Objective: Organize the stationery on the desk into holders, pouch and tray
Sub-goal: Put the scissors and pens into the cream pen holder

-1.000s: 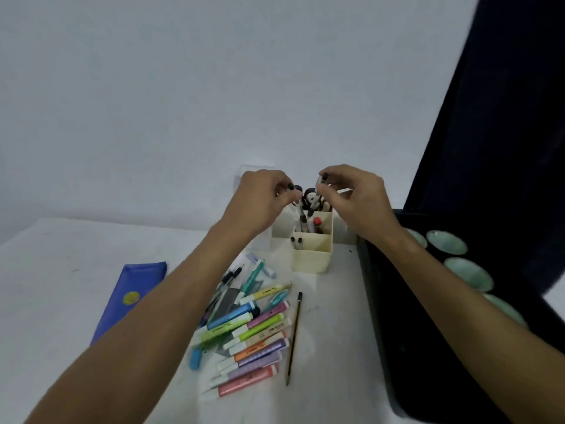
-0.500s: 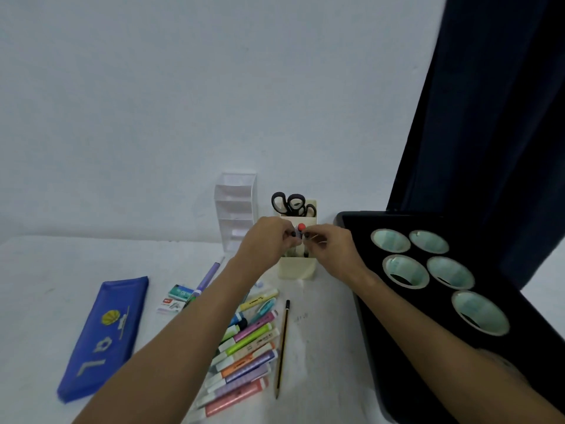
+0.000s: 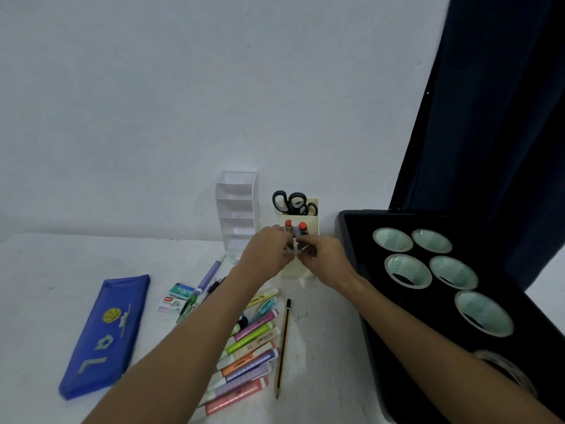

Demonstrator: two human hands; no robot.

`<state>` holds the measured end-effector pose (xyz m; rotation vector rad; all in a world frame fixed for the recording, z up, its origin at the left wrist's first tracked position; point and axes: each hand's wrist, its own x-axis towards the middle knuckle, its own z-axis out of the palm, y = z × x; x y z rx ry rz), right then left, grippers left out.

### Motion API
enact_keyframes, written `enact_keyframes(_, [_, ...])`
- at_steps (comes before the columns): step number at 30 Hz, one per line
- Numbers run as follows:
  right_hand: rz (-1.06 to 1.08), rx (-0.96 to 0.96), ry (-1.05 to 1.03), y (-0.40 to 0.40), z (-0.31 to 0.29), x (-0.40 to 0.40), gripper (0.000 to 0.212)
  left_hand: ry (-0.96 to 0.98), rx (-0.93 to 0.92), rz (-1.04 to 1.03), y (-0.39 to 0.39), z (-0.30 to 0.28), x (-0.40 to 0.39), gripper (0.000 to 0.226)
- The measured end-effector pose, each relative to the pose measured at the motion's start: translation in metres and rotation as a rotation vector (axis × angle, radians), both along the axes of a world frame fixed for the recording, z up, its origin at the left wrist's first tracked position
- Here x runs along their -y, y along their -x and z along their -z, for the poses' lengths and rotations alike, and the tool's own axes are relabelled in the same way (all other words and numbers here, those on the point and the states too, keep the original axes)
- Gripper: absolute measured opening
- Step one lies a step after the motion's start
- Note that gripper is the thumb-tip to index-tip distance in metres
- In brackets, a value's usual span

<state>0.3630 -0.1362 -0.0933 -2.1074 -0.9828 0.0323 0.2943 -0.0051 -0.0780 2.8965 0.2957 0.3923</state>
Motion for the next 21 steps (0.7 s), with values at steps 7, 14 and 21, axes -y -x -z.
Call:
enact_keyframes(7, [0.017,0.035,-0.055,0.001,-0.009,0.000,0.047,0.026,0.028,0.008,0.015,-0.011,-0.010,0.039])
enact_keyframes(14, [-0.121,0.250,-0.119,0.027,-0.032,-0.030,0.035,0.026,0.063,-0.111,0.051,-0.038,-0.045,0.036])
enact_keyframes(21, [-0.480,0.232,0.029,0.063,-0.024,-0.075,0.018,0.051,-0.053,-0.321,0.110,-0.036,-0.089,0.033])
